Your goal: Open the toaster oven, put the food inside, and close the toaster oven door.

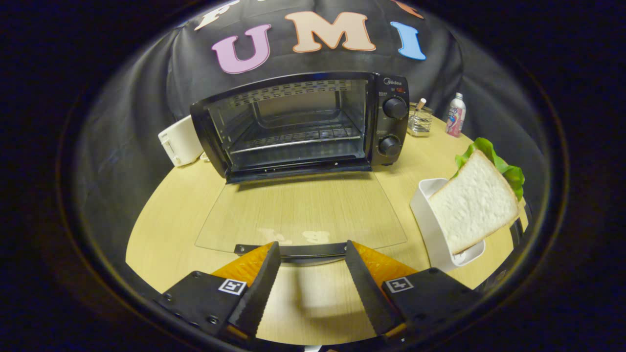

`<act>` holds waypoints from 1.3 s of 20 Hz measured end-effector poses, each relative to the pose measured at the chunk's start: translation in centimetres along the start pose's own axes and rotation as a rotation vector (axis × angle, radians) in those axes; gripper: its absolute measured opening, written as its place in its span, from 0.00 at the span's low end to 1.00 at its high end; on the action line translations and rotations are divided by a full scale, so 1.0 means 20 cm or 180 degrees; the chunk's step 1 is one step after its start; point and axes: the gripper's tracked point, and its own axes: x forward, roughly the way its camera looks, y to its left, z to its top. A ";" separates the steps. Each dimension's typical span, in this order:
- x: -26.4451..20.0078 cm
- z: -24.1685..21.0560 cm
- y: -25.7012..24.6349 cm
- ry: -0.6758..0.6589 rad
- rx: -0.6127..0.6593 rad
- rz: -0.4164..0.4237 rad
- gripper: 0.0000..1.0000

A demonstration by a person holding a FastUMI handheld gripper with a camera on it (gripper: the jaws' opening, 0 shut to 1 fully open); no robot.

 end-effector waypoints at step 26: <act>-0.35 0.44 -1.16 0.0697 -0.0413 0.0341 0.87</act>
